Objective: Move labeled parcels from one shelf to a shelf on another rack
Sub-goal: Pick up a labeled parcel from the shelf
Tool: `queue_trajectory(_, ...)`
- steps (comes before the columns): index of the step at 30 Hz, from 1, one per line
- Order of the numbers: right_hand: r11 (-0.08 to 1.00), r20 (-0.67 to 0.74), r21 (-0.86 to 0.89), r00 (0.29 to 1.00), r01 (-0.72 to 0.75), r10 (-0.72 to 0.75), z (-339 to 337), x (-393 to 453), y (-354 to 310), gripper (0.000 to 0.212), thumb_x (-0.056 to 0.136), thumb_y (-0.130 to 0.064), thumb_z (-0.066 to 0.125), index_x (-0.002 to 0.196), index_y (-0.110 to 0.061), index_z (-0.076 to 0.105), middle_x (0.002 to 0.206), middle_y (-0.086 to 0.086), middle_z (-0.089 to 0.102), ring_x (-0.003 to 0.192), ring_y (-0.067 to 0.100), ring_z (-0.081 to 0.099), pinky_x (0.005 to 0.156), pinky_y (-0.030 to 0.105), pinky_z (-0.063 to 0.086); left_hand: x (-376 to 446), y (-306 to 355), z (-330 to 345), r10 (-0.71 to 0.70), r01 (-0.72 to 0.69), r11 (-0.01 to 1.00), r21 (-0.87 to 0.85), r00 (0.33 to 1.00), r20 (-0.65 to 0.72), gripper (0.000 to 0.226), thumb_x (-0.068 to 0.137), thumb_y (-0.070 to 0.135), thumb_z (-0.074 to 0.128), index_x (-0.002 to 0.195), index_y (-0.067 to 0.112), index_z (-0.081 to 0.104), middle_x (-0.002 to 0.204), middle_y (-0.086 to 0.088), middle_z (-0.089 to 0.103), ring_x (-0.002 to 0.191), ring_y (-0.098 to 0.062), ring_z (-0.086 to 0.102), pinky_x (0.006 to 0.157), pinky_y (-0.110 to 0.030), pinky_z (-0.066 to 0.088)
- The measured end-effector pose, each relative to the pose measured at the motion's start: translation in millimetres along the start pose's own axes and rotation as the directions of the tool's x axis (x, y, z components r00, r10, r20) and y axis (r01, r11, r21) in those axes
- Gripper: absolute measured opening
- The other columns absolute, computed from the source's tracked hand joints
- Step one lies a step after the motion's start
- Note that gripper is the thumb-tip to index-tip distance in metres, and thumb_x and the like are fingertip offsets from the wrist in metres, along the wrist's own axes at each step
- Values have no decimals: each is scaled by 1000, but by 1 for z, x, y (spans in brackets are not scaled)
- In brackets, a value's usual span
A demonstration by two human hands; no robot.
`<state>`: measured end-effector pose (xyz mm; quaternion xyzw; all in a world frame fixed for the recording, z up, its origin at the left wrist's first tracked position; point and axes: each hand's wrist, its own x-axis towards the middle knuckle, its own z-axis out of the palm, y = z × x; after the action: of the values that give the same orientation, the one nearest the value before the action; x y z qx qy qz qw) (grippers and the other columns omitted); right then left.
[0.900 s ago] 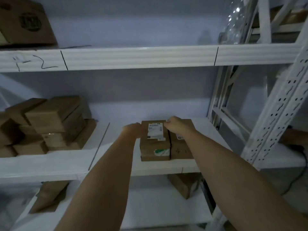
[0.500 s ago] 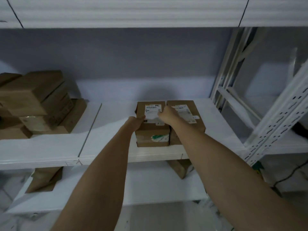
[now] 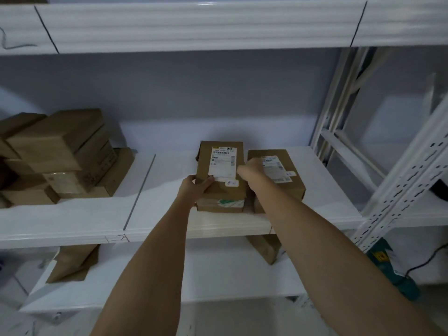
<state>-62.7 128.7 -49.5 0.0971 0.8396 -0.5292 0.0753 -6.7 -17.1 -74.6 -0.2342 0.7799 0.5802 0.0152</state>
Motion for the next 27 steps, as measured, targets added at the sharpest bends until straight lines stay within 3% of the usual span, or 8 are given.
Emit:
queue_trajectory(2, 993, 6, 104, 998, 58, -59, -4, -8, -7, 34, 85, 1, 51, 118, -1, 58, 116, 7, 63, 98, 26, 61, 76, 31, 51, -7, 5, -8, 20, -19, 999, -41, 1000, 2, 67, 80, 38, 70, 137, 12, 47, 131, -13, 59, 105, -31, 62, 77, -43, 56)
queue_trajectory(8, 953, 77, 291, 990, 89, -116, -17, -35, -26, 53, 86, 3, 52, 131, -22, 37, 129, 12, 55, 97, 26, 61, 62, 29, 54, -30, 24, -23, 124, -125, 977, -175, 992, -17, 78, 76, 28, 76, 144, 18, 39, 130, -14, 59, 93, -25, 59, 58, -28, 52)
queue_trajectory(9, 952, 82, 290, 988, 98, -127, -19, -39, -27, 54, 87, 2, 52, 133, -21, 35, 133, 12, 53, 104, 27, 61, 62, 27, 54, -34, 26, -25, 132, -133, 973, -188, 991, -15, 80, 75, 26, 77, 145, 18, 38, 130, -13, 59, 94, -24, 58, 58, -28, 52)
queue_trajectory(12, 957, 74, 247, 982, 150, -173, -24, -51, -23, 64, 89, -2, 52, 145, -21, 25, 149, 8, 41, 128, 28, 50, 96, 38, 51, -44, 30, -30, 130, -126, 969, -212, 991, 7, 82, 73, 21, 79, 144, 18, 39, 131, -14, 58, 98, -25, 57, 72, -36, 53)
queue_trajectory(14, 965, 95, 186, 974, 184, -204, -26, -58, -19, 63, 91, -3, 49, 146, -21, 25, 151, 6, 40, 134, 26, 44, 107, 41, 44, -50, 30, -32, 135, -127, 971, -204, 991, 21, 83, 72, 18, 80, 144, 17, 39, 131, -15, 57, 99, -27, 57, 79, -40, 53)
queue_trajectory(18, 954, 120, 184, 958, 235, -259, -28, -76, -15, 55, 90, 0, 48, 140, -20, 38, 143, 6, 50, 131, 27, 48, 99, 37, 48, -62, 26, -37, 161, -154, 969, -192, 987, 25, 82, 72, 16, 79, 144, 17, 38, 132, -15, 57, 106, -30, 58, 84, -42, 53)
queue_trajectory(23, 955, 143, 129, 948, 266, -284, -19, -89, 7, 65, 86, -7, 59, 143, -27, 33, 146, 4, 45, 135, 26, 42, 105, 50, 44, -80, -6, -47, 214, -214, 964, -156, 977, -18, 80, 72, 19, 80, 142, 16, 40, 128, -16, 58, 112, -30, 59, 89, -42, 54)
queue_trajectory(27, 945, 185, 154, 932, 287, -313, -1, -112, 14, 65, 88, -5, 57, 144, -22, 31, 145, 9, 46, 134, 26, 43, 106, 48, 44, -93, -37, -62, 268, -279, 954, -112, 958, -99, 79, 72, 20, 80, 141, 15, 43, 125, -13, 59, 115, -27, 58, 85, -37, 54)
